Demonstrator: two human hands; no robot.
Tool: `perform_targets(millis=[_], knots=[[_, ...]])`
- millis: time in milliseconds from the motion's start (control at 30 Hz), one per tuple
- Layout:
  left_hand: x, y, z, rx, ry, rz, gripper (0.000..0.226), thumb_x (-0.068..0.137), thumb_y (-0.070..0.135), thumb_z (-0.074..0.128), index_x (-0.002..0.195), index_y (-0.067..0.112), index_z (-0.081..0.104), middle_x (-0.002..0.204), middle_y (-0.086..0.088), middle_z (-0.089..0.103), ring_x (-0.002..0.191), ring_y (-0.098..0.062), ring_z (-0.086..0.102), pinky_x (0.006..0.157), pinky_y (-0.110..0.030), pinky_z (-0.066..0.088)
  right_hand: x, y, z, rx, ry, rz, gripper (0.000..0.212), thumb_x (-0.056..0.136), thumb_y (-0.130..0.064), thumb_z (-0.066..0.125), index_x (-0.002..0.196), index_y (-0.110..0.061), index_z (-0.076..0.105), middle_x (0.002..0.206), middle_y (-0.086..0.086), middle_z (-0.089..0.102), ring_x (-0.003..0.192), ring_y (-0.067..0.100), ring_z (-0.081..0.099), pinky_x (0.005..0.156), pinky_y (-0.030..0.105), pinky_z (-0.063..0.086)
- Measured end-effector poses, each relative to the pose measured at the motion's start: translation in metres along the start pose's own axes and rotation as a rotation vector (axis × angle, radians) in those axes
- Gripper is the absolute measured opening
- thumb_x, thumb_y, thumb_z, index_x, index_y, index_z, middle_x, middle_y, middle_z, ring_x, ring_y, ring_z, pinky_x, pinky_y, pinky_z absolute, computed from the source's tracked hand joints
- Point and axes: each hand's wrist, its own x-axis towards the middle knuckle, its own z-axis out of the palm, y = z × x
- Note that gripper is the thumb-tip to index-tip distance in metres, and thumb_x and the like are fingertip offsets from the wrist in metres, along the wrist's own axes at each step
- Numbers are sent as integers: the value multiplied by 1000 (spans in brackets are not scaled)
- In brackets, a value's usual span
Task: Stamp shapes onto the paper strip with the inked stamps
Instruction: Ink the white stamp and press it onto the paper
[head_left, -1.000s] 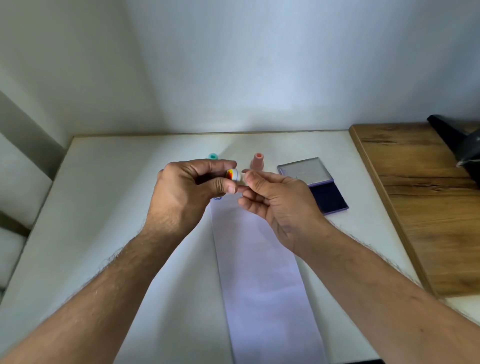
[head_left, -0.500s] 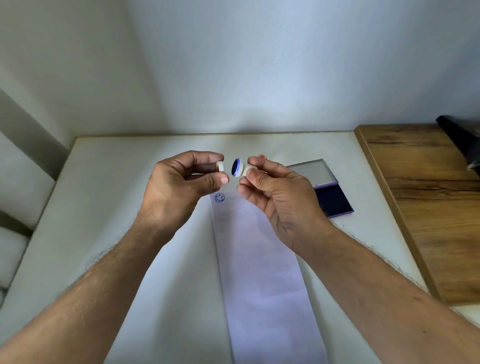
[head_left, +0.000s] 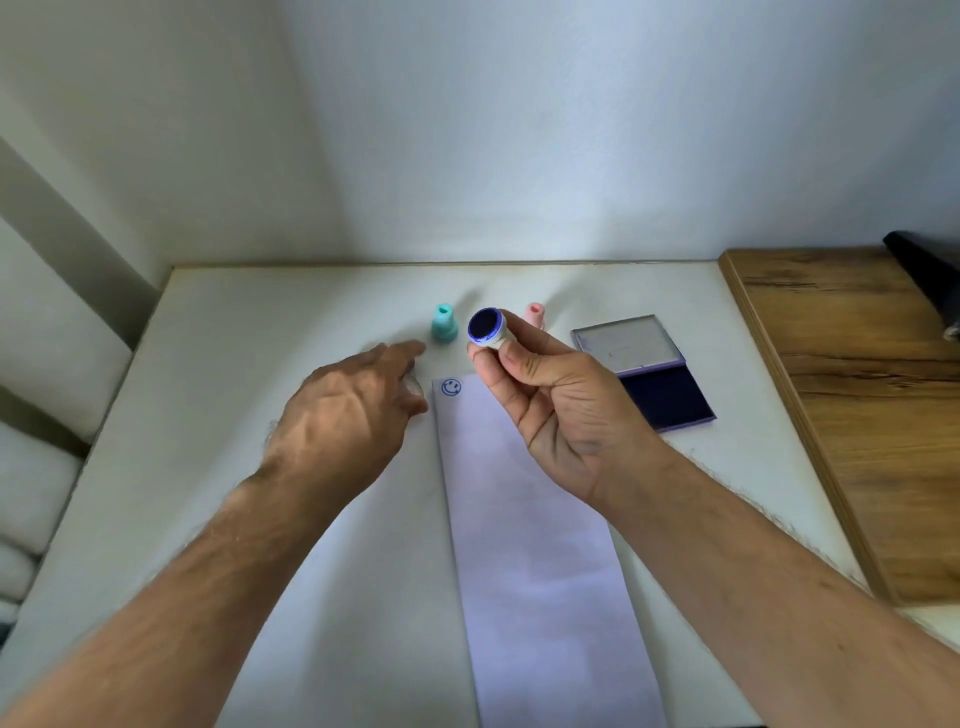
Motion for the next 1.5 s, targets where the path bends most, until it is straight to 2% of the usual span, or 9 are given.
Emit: perform_targets(millis=[133,267,433,667,833,933,1167,1333,1500], knots=[[2,-1,3,82,29,11,29,94,33,55,123,30,61,123,-1,64,111,-31,61,92,-37,47,-6,1,4,-19,-59,20,25,91,14,46,104,4,65,75,-9,77,84,12,74,79,23,59],[2,-2,5,-22,45,-7,18,91,22,61,108,28,63,101,9,66,117,-22,56,89,-34,48,-6,2,4,5,-106,39,28,81,14,52,100,1,66,83,0,78,84,17,75,71,22,60],[6,-3,5,-76,12,-85,27,88,23,68,115,28,68,108,-2,56,107,-27,49,85,-27,38,-7,4,2,3,-115,41,28,67,10,59,88,-1,75,95,9,75,87,21,74,68,23,60],[7,-2,0,-136,-32,-142,30,86,26,71,117,26,68,105,0,55,103,-24,56,86,-31,46,-13,-1,-1,-64,-88,46,25,88,12,50,103,2,67,85,-5,77,86,18,75,79,22,59],[7,-1,-4,-203,-51,-198,31,87,21,70,117,24,68,107,4,57,95,-10,61,77,-21,46,-14,-4,-7,-59,26,-14,22,88,12,55,91,3,75,122,6,67,87,22,74,70,24,60],[6,8,-8,-193,-10,-206,36,92,19,62,128,22,62,120,0,62,109,-17,61,87,-30,50,-14,-11,-13,-127,147,-123,19,86,10,62,100,1,70,107,11,73,85,25,74,74,28,61],[10,42,-9,-107,149,-36,44,92,9,62,134,19,58,125,-6,61,120,-26,51,96,-34,44,-21,-32,-36,-475,397,-273,13,79,0,76,92,-2,73,89,15,76,75,22,73,77,31,61],[9,63,1,-91,120,1,46,93,9,60,136,24,56,131,1,60,125,-15,48,96,-19,35,-25,-60,-62,-1429,553,-561,29,81,-21,73,110,-17,73,90,4,76,70,16,72,67,36,63],[12,74,-1,-73,102,14,46,95,12,60,139,24,54,135,2,59,128,-12,47,97,-17,33,-30,-77,-71,-1624,552,-530,26,79,-21,74,103,-14,76,92,4,76,75,16,72,68,36,63]])
